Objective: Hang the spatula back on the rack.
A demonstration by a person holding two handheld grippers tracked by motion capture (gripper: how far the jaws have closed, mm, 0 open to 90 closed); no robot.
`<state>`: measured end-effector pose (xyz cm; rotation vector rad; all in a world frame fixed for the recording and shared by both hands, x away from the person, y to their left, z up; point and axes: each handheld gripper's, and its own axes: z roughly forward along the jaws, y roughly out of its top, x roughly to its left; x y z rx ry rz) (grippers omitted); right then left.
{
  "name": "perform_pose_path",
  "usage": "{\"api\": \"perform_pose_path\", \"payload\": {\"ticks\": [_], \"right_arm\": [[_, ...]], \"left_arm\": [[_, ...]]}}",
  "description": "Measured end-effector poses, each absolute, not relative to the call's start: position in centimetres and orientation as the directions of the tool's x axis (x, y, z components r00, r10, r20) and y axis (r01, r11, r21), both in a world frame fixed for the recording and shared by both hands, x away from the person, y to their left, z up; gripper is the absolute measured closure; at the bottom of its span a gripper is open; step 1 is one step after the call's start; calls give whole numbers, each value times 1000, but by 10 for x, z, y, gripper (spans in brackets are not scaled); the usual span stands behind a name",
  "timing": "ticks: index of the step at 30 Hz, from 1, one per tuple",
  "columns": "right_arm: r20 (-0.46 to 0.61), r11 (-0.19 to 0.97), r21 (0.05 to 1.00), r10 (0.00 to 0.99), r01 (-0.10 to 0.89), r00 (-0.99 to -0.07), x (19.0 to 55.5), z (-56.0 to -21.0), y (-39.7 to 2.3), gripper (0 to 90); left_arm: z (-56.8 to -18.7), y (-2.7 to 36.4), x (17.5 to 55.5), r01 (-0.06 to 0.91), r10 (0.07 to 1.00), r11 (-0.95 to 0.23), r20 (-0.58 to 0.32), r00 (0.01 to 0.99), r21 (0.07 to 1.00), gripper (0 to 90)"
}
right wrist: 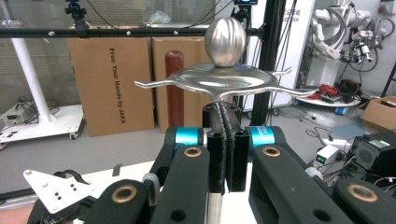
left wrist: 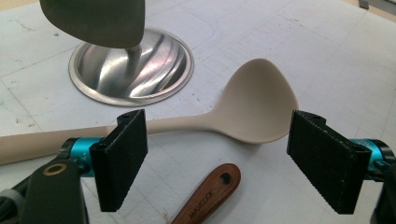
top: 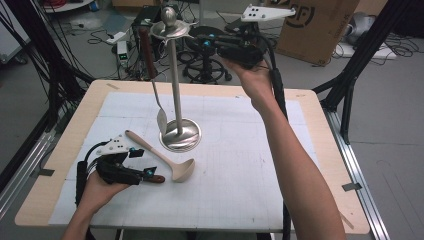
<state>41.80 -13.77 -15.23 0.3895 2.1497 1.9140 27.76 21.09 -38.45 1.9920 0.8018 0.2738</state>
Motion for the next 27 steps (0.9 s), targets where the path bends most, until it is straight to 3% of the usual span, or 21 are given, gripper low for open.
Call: {"api": "perform_pose_path", "payload": {"ticks": [27], "right_arm": [[-51, 146, 989, 273, -11, -961, 403, -150, -105, 893]], "left_arm": [[-384, 211, 278, 424, 638, -345, -122, 760, 837, 210]]}}
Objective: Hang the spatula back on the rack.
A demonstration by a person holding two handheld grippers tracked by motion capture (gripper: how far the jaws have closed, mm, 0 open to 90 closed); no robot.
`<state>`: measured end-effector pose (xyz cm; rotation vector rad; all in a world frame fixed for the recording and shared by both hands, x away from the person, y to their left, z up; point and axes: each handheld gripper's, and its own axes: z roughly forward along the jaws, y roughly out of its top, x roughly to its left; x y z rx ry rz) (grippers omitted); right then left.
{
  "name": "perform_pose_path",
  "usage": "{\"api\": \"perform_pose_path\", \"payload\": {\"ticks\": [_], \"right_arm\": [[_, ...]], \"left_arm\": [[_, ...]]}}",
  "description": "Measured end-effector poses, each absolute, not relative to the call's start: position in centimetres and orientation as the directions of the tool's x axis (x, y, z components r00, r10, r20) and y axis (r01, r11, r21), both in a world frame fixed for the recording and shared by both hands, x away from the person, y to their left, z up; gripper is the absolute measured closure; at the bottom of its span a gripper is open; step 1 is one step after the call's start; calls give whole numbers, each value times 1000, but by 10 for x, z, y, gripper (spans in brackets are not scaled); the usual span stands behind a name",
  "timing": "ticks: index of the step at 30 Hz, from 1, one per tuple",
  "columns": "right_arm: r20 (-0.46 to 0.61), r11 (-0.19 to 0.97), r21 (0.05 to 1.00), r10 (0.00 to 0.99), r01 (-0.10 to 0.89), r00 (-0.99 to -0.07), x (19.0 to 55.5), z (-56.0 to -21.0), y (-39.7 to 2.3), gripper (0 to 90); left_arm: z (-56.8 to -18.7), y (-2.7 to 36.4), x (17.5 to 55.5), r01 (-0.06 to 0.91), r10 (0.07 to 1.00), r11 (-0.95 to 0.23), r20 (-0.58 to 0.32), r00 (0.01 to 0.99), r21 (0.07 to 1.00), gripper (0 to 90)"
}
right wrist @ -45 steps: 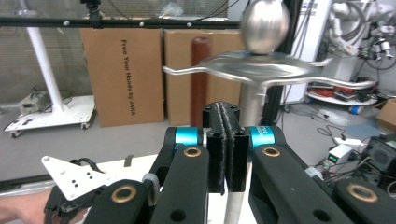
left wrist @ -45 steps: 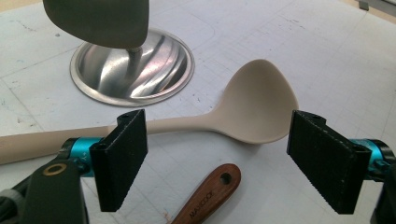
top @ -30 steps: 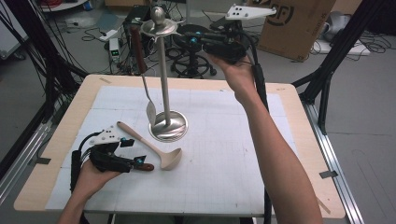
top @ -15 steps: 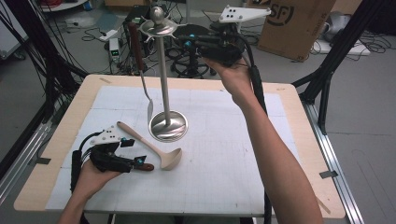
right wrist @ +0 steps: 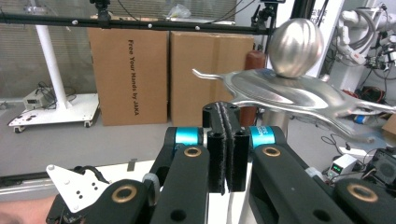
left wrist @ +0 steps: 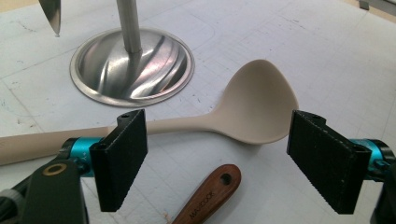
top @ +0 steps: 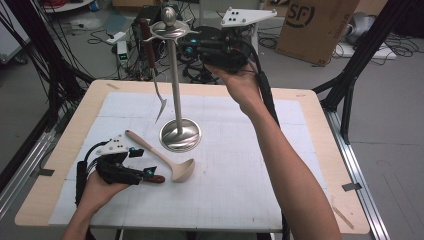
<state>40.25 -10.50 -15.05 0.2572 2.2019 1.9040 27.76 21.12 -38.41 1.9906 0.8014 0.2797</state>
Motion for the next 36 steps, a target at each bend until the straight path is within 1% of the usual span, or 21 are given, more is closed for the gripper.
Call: {"api": "perform_pose_path", "payload": {"ticks": [19, 24, 27, 29, 36], "right_arm": [[-41, 153, 988, 264, 0, -964, 404, -151, -91, 893], [-38, 152, 988, 259, 1, -965, 402, -152, -97, 863], [-18, 151, 988, 255, 22, -967, 400, -156, -102, 822], [-5, 148, 988, 258, 34, -966, 399, -160, -106, 775], [31, 164, 983, 278, 79, -960, 396, -184, -117, 692]], "left_arm": [[-385, 211, 279, 423, 636, -347, -121, 762, 837, 210], [-384, 212, 279, 424, 639, -342, -124, 759, 839, 210], [-384, 213, 279, 424, 640, -341, -124, 758, 839, 210], [-385, 213, 279, 425, 641, -341, -123, 757, 839, 210], [-385, 214, 278, 427, 646, -343, -120, 754, 837, 210]]}}
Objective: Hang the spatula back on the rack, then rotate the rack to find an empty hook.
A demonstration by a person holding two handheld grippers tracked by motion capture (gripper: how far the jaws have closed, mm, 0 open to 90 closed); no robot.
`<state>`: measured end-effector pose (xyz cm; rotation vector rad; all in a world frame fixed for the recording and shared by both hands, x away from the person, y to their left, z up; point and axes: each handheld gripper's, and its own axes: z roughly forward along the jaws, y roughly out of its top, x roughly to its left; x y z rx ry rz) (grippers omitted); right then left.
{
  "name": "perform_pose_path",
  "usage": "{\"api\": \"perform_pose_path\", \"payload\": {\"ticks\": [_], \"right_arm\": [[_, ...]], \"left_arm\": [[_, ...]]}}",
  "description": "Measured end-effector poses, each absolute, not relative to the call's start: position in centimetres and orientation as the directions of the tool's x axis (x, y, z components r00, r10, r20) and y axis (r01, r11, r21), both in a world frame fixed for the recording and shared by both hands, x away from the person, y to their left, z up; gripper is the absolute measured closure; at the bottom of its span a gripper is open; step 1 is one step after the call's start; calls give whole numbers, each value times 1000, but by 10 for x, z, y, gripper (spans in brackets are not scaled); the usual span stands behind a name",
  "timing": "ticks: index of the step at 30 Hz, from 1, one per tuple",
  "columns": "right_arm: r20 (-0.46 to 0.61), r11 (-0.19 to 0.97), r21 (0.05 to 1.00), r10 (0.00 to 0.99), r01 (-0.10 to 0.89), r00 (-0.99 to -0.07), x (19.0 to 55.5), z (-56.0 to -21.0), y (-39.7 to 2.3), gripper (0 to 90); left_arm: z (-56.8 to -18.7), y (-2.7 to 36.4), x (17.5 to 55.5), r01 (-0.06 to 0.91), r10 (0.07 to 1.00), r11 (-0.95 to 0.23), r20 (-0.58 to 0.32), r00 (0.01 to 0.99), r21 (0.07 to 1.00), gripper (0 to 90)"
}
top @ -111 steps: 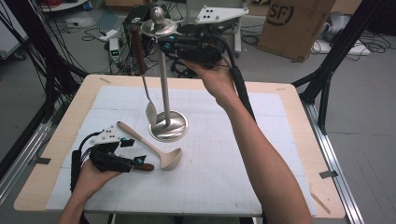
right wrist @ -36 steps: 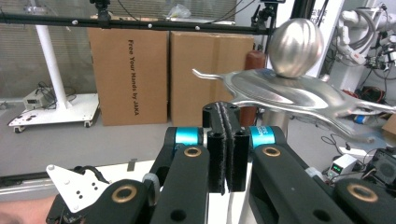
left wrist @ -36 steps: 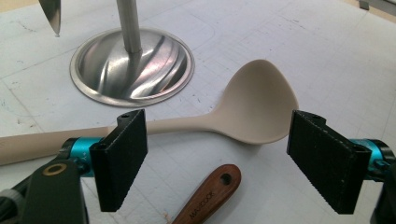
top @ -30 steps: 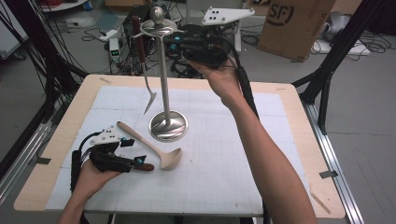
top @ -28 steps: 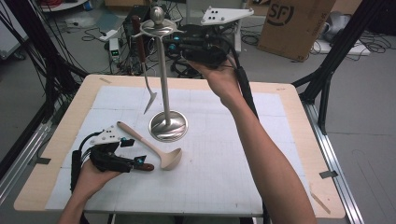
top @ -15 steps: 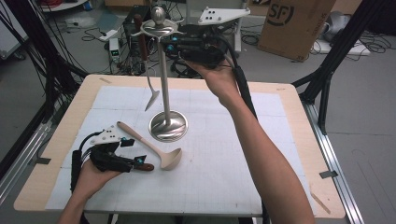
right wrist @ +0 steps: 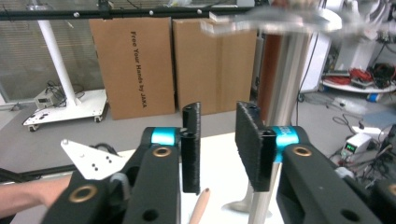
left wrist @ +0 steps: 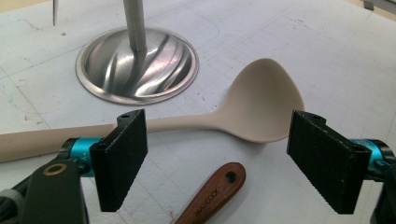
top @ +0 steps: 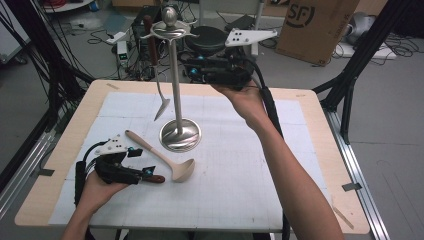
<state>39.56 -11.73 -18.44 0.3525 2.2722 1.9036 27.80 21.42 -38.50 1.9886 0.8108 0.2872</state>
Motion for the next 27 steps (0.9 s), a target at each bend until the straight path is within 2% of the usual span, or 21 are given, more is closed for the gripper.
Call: {"api": "perform_pose_path", "payload": {"ticks": [11, 27], "right_arm": [[73, 186, 974, 285, 129, -956, 390, -224, -129, 662], [108, 224, 958, 303, 181, -947, 383, -259, -136, 638]], "left_arm": [[-385, 213, 278, 425, 646, -349, -115, 755, 835, 210], [-386, 213, 278, 425, 644, -350, -115, 757, 835, 210]]}}
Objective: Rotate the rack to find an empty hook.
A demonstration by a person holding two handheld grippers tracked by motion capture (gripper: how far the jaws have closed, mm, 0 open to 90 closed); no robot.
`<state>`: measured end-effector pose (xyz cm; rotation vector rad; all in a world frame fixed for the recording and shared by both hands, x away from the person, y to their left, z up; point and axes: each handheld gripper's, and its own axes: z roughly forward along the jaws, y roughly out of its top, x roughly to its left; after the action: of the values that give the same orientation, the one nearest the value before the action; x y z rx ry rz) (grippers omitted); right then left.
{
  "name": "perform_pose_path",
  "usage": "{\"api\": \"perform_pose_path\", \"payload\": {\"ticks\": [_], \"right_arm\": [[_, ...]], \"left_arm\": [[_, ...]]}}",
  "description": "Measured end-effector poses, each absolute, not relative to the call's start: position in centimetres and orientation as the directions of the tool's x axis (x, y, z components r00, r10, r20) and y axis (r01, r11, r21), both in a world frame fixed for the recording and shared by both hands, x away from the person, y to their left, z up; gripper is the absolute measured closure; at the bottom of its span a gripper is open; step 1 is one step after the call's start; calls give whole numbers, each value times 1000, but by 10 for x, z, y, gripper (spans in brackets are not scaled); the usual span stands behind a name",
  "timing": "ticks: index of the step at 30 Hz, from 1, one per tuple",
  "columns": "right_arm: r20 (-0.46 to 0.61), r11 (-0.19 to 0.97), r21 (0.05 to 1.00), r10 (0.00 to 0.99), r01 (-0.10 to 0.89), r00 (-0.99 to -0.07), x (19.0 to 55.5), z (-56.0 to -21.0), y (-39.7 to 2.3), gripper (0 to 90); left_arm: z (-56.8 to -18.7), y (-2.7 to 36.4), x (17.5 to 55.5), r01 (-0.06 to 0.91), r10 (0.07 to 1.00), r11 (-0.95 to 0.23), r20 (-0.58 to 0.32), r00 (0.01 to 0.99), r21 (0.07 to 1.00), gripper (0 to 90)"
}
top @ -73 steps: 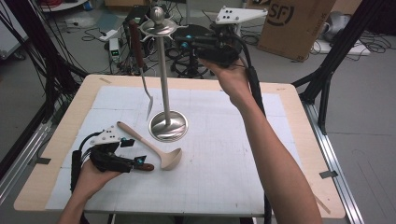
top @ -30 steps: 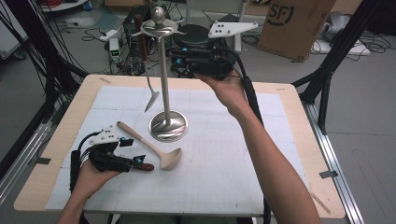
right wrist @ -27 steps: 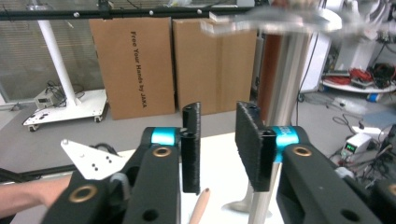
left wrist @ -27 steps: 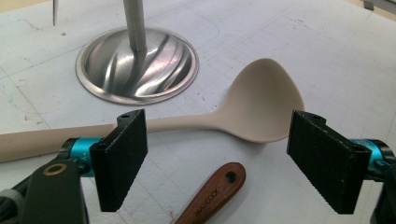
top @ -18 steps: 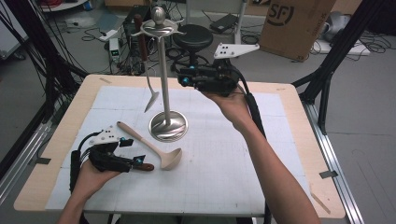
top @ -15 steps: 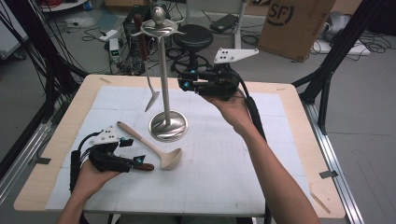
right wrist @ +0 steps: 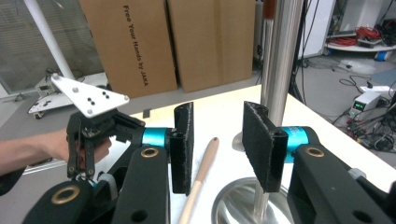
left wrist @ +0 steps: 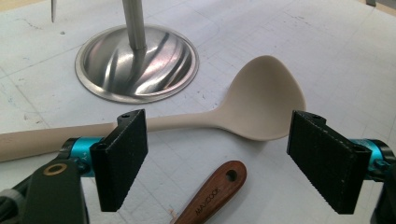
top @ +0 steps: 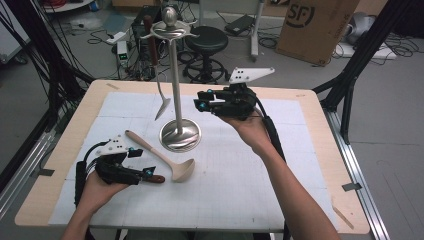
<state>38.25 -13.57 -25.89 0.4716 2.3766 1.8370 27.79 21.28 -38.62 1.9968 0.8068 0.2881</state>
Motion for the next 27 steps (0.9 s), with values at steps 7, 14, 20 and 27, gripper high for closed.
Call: {"api": "perform_pose_path", "payload": {"ticks": [7, 14, 20, 27], "right_arm": [[92, 191, 969, 305, 156, -948, 381, -258, -139, 737], [89, 202, 968, 289, 152, -953, 382, -249, -139, 861], [110, 224, 958, 293, 180, -950, 382, -265, -137, 877], [128, 259, 944, 284, 205, -950, 379, -284, -132, 894]], "left_arm": [[-387, 212, 278, 428, 645, -352, -116, 756, 832, 211], [-386, 213, 278, 423, 644, -359, -108, 758, 832, 211], [-386, 213, 278, 426, 650, -348, -113, 752, 835, 211], [-387, 215, 279, 428, 653, -353, -108, 750, 832, 212]]}}
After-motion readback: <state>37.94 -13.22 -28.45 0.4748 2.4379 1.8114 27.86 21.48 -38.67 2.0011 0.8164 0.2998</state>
